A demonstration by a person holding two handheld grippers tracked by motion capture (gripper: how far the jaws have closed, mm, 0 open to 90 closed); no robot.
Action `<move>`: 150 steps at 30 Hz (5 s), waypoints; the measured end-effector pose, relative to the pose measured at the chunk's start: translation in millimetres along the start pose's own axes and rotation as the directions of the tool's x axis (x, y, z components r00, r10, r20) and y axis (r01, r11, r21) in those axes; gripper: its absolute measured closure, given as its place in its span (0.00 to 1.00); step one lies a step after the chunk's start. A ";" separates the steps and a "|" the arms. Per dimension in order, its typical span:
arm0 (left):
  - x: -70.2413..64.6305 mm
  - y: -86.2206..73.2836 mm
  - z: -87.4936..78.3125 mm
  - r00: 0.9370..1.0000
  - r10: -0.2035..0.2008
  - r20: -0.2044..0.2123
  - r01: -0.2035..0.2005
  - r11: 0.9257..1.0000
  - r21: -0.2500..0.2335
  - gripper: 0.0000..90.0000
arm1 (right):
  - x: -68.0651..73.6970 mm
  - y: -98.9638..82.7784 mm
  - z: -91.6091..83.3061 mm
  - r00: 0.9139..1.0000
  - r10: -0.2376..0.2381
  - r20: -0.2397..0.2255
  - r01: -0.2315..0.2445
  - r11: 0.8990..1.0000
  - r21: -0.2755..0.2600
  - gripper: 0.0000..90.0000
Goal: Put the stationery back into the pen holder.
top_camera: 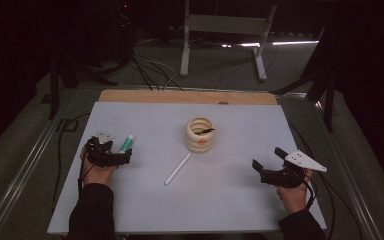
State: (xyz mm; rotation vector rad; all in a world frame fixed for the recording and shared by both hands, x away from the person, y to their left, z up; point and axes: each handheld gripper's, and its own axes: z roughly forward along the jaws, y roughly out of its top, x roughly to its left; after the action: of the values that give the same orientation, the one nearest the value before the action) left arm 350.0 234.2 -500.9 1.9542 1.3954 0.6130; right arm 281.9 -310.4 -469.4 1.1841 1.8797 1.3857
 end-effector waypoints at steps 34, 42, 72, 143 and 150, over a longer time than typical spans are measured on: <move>-3.8 0.7 9.8 0.997 0.037 0.064 -0.042 0.995 0.087 0.73 | -0.8 -0.4 -1.2 1.000 0.007 0.011 -0.007 1.000 -0.007 0.00; -11.5 5.7 -5.7 0.996 0.043 0.079 -0.046 0.998 0.044 0.73 | -0.9 -0.4 -2.1 1.000 0.008 0.008 -0.008 1.000 -0.011 0.00; -32.9 34.7 -29.0 0.978 0.107 0.177 -0.106 0.994 -0.018 0.73 | 1.6 -2.4 -0.2 1.000 -0.021 -0.003 0.021 1.000 -0.006 0.00; -69.4 102.7 -35.7 0.925 0.246 0.290 -0.236 0.969 -0.071 0.73 | 4.2 -3.9 1.9 1.000 -0.006 -0.011 0.006 1.000 -0.011 0.00; -75.9 108.1 -32.3 0.920 0.259 0.294 -0.250 0.966 -0.069 0.73 | 4.3 -3.9 2.0 1.000 -0.005 -0.013 0.005 1.000 -0.010 0.00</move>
State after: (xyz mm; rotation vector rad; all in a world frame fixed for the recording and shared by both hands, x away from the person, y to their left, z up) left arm 372.4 146.2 -399.7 2.1193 0.9487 0.4232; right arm 280.1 -306.1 -473.3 1.1677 1.8813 1.4014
